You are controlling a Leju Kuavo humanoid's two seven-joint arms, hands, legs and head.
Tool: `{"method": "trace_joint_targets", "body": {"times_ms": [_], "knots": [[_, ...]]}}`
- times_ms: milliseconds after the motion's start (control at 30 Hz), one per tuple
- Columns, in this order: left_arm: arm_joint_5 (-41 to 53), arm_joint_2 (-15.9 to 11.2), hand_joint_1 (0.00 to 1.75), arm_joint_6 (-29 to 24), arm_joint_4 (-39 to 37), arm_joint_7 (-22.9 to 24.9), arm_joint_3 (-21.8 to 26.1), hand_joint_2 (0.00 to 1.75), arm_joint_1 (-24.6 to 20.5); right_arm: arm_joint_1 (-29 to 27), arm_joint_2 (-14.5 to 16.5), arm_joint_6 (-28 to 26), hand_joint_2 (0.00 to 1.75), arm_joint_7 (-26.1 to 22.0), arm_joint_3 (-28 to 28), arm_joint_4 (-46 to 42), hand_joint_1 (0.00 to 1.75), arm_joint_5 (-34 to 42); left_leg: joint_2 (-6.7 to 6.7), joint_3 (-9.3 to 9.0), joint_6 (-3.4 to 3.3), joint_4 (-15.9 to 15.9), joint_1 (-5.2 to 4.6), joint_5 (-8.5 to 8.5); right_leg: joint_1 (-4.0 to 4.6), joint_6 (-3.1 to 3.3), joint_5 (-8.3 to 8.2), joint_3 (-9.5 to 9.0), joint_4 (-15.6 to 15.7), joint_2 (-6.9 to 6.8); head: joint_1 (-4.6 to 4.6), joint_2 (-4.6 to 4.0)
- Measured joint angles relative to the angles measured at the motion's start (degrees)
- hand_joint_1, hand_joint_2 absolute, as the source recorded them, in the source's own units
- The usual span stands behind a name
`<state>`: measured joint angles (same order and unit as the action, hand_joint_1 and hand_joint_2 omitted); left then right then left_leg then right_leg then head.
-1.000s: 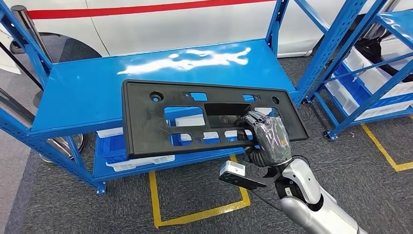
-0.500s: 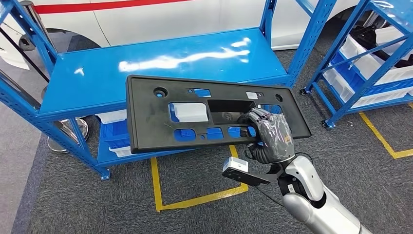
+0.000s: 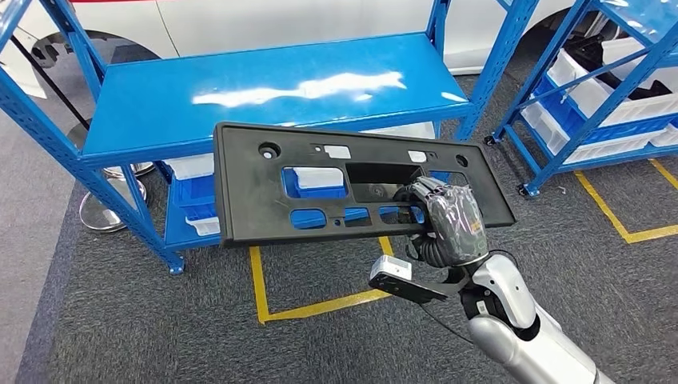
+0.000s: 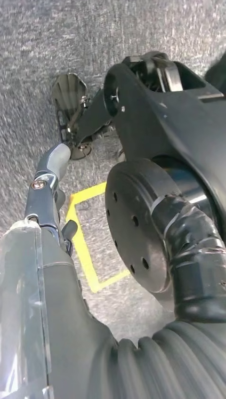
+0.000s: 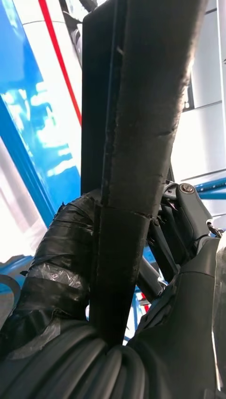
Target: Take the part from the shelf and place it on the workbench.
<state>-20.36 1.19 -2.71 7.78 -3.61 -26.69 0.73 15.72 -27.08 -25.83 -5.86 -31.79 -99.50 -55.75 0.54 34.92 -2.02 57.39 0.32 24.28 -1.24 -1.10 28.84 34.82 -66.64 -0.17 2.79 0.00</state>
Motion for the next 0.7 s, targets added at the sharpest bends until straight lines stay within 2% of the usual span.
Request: {"method": "trace_joint_targets", "body": {"times_ms": [33, 67, 100, 167, 200, 233, 267, 333, 367, 400, 433, 467, 533, 567, 633, 700], "knots": [[0.0, 0.0, 0.00, 0.0, 0.0, 0.0, 0.0, 1.75, 0.0, 0.0, 0.0, 0.0, 1.75, 0.0, 0.1, 0.0, 1.75, 0.0, 0.00, 0.42, 0.23, 0.2, -0.07, -0.34, 0.14, 0.24, -0.11, -2.65, 4.1, 0.06, -0.02, 0.00], [0.0, 0.0, 0.00, 0.0, 0.0, 0.0, 0.0, 1.75, 0.0, 0.0, 0.0, 0.0, 1.75, 0.0, 0.3, 0.0, 1.75, 0.0, -0.01, 0.72, 0.51, 0.3, -0.13, -0.75, 0.30, 0.48, 0.11, -4.34, 6.9, 0.12, -0.02, 0.00], [0.0, 0.0, 0.00, 0.0, 0.0, 0.0, 0.0, 1.75, 0.0, 0.0, -0.1, 0.0, 1.75, 0.0, 0.4, 0.0, 1.75, 0.0, -0.01, 0.92, 0.80, 0.2, -0.15, -1.21, 0.51, 0.71, 0.45, -4.98, 8.3, 0.18, -0.03, 0.00], [0.0, 0.0, 0.00, 0.0, 0.0, 0.0, 0.0, 1.75, 0.1, -0.1, -0.2, 0.0, 1.75, 0.0, 0.5, 0.0, 1.75, 0.0, -0.07, 1.16, 1.41, 0.0, -0.09, -1.78, 0.49, 1.26, -0.18, -4.76, 8.9, 0.07, -0.02, 0.00], [0.0, 0.0, 0.00, 0.0, 0.0, 0.0, 0.0, 1.75, 0.1, -0.1, -0.2, 0.0, 1.75, 0.0, 0.5, 0.0, 1.75, 0.0, -0.13, 1.45, 1.68, 0.4, -0.08, -1.04, 0.35, 1.66, -0.62, -4.52, 9.1, -0.06, -0.02, 0.00], [0.0, 0.0, 0.00, 0.0, 0.0, 0.0, 0.0, 1.75, 0.1, -0.1, -0.3, 0.0, 1.75, 0.0, 0.6, 0.0, 1.75, 0.0, -0.20, 1.97, 1.95, 1.8, -0.08, 0.53, 0.18, 2.11, -1.05, -4.20, 9.3, -0.23, -0.03, 0.00], [0.0, 0.0, 0.00, 0.0, 0.0, 0.0, 0.0, 1.75, 0.1, -0.1, -0.3, 0.0, 1.75, 0.0, 0.6, 0.0, 1.75, 0.1, -0.23, 2.83, 2.17, 4.4, -0.02, 2.96, 0.01, 2.50, -1.45, -3.79, 9.4, -0.40, -0.03, 0.00], [0.0, 0.0, 0.00, 0.0, 0.0, -0.1, 0.0, 1.75, 0.0, -0.1, -0.3, 0.0, 1.75, 0.0, 0.7, 0.0, 1.75, 0.1, -0.27, 4.85, 2.51, 12.3, 0.04, 8.04, 0.13, 2.91, -2.11, -2.59, 8.9, -0.60, -0.03, 0.00], [0.0, 0.0, 0.00, 0.0, 0.0, -0.1, 0.0, 1.75, 0.0, -0.2, -0.3, 0.0, 1.75, 0.0, 0.7, 0.0, 1.75, 0.1, -0.27, 5.38, 2.61, 15.7, 0.06, 9.41, 0.17, 2.93, -2.41, -1.86, 8.6, -0.66, -0.03, 0.00], [0.0, 0.0, 0.00, 0.0, 0.0, -0.1, 0.0, 1.75, 0.0, -0.2, -0.3, 0.0, 1.75, 0.0, 0.7, 0.0, 1.75, 0.1, -0.27, 5.03, 2.64, 17.2, 0.06, 9.54, 0.19, 2.91, -2.68, -1.11, 8.1, -0.70, -0.03, 0.00], [0.0, 0.0, 0.00, 0.0, 0.0, -0.1, 0.0, 1.75, -0.1, -0.3, -0.3, 0.0, 1.75, 0.0, 0.7, 0.0, 1.75, 0.1, -0.27, 3.63, 2.59, 16.5, 0.07, 8.55, 0.20, 2.85, -2.92, -0.36, 7.7, -0.71, -0.03, 0.00], [0.0, 0.0, 0.00, 0.0, 0.0, -0.1, 0.0, 1.75, -0.1, -0.3, -0.3, 0.0, 1.75, 0.0, 0.8, 0.0, 1.75, 0.1, -0.28, 1.28, 2.45, 13.7, 0.07, 7.02, 0.20, 2.76, -3.15, 0.33, 7.2, -0.67, -0.03, 0.00], [0.0, 0.0, 0.00, 0.0, 0.0, 0.0, 0.0, 1.75, 0.0, -0.3, -0.3, 0.1, 1.75, 0.0, 0.9, 0.0, 1.75, 0.1, -0.40, -4.08, 1.97, 5.7, -0.06, 5.70, 0.23, 2.36, -3.66, 1.50, 6.5, -0.55, -0.02, 0.00], [0.0, -0.1, 0.00, -0.1, 0.0, -0.1, 0.0, 1.75, 0.0, -0.3, -0.3, 0.1, 1.75, 0.0, 1.0, -0.1, 1.75, 0.1, -0.47, -5.83, 1.76, 2.6, -0.19, 5.83, 0.28, 2.05, -4.01, 1.91, 6.3, -0.52, -0.02, 0.00], [-0.1, -0.1, 0.00, -0.1, 0.0, -0.4, 0.0, 1.75, -0.1, -0.4, -0.3, 0.1, 1.75, 0.0, 1.1, -0.1, 1.75, 0.1, -0.53, -6.84, 1.33, 0.2, -0.48, 6.12, 0.36, 1.28, -4.95, 2.37, 6.5, -0.48, -0.01, 0.00], [-0.2, 0.0, 0.00, 0.0, 0.0, -1.0, 0.0, 1.75, 0.0, -0.5, -0.4, 0.2, 1.75, 0.0, 1.2, -0.2, 1.75, 0.1, -0.22, -6.23, 0.57, -0.4, -0.16, 5.10, 0.39, 0.62, -5.24, 2.78, 6.6, -0.28, 0.01, 0.00]]}}
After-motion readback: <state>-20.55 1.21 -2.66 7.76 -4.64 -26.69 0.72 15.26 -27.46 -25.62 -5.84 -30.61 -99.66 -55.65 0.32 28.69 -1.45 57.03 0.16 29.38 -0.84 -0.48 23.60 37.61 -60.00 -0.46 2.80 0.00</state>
